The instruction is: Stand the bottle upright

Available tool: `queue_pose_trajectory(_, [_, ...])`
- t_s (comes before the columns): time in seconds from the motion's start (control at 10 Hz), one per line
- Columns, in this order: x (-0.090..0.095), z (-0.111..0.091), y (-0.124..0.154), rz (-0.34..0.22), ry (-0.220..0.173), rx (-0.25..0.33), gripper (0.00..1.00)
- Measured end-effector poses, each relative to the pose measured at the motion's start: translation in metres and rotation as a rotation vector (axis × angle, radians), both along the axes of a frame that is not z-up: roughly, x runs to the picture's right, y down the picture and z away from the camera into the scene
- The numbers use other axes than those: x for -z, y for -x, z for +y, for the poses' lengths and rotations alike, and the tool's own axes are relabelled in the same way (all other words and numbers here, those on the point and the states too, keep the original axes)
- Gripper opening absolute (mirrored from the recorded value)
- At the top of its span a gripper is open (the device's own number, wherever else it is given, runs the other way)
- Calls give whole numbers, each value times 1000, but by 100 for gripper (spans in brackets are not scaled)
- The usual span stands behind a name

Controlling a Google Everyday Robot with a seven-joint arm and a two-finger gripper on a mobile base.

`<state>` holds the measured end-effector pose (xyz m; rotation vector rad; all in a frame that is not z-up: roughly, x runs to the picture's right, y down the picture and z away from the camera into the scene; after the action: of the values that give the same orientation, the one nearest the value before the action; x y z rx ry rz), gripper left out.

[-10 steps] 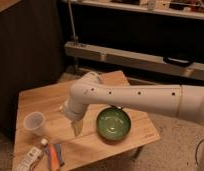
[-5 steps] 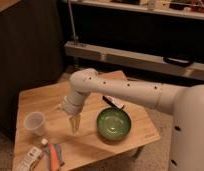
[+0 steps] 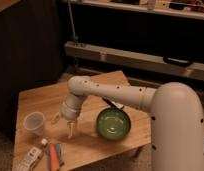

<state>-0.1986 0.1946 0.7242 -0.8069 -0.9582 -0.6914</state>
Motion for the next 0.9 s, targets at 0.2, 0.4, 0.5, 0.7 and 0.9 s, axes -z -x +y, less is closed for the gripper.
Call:
queue_pose_trajectory(0.2, [1, 1, 10, -20, 0, 21, 25])
queue_pose_trajectory(0.4, [-4, 4, 23, -49, 3, 48, 22])
queue_pose_trajectory(0.5, [-8, 7, 27, -62, 7, 61, 25])
queue_pose_trajectory(0.7, [-16, 13, 38, -89, 18, 82, 44])
queue_pose_trajectory(0.9, [-21, 15, 45, -111, 28, 98, 56])
